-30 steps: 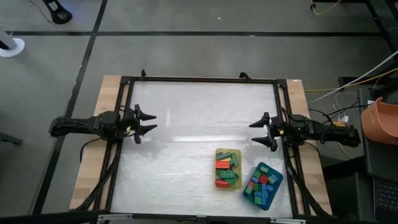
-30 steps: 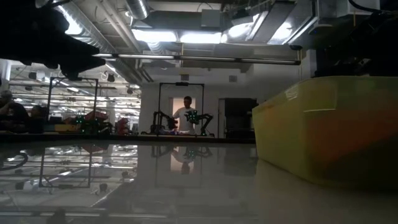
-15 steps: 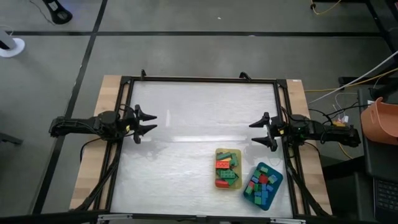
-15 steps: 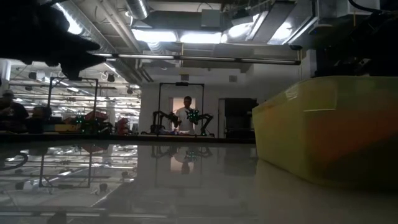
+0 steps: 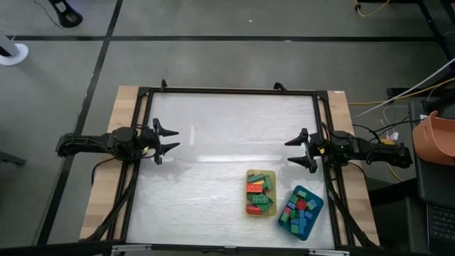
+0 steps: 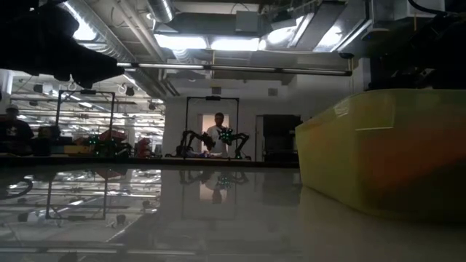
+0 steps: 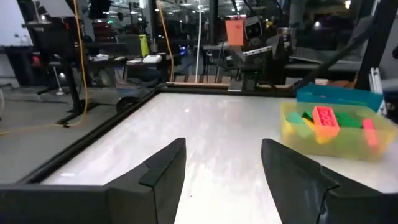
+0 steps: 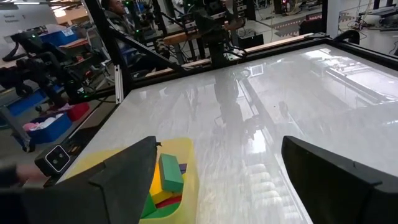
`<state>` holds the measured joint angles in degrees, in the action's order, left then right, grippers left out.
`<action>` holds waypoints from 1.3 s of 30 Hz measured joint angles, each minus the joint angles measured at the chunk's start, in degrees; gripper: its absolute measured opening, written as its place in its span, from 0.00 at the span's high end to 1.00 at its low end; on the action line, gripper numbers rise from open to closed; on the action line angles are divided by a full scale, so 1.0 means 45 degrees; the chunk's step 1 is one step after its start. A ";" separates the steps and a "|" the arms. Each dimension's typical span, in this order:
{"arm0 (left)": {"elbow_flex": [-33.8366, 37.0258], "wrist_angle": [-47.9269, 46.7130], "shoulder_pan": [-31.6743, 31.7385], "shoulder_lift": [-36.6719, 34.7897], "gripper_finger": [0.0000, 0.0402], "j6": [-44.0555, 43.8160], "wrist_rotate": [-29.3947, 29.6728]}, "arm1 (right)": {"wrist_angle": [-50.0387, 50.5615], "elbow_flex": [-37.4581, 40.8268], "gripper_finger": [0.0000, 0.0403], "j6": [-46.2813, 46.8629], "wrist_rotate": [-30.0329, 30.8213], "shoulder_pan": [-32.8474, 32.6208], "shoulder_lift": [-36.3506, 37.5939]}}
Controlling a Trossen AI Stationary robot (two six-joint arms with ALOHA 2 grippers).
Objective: Sort blocks by size
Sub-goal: Return to Home Position
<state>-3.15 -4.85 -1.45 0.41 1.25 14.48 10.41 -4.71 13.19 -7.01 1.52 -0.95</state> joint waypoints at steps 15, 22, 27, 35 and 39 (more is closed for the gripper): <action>-0.0017 -0.0084 0.0000 0.0028 0.51 -0.0083 0.0006 | 0.0000 0.0000 0.15 0.0001 -0.0004 0.0000 0.0000; -0.0017 -0.0096 0.0000 0.0028 0.51 -0.0082 0.0006 | 0.0000 0.0005 0.15 0.0001 -0.0005 0.0000 0.0000; -0.0017 -0.0101 0.0000 0.0028 0.51 -0.0081 0.0006 | 0.0000 0.0000 0.15 0.0000 -0.0005 0.0000 0.0000; -0.0017 -0.0106 0.0000 0.0028 0.51 -0.0085 0.0007 | 0.0000 0.0004 0.15 0.0005 -0.0005 0.0000 0.0000; -0.0017 -0.0111 0.0000 0.0028 0.51 -0.0086 0.0006 | 0.0000 0.0000 0.15 0.0002 -0.0005 0.0000 0.0000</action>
<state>-3.22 -5.34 -1.45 0.54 0.86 14.50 10.41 -4.71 13.20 -7.03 1.52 -0.95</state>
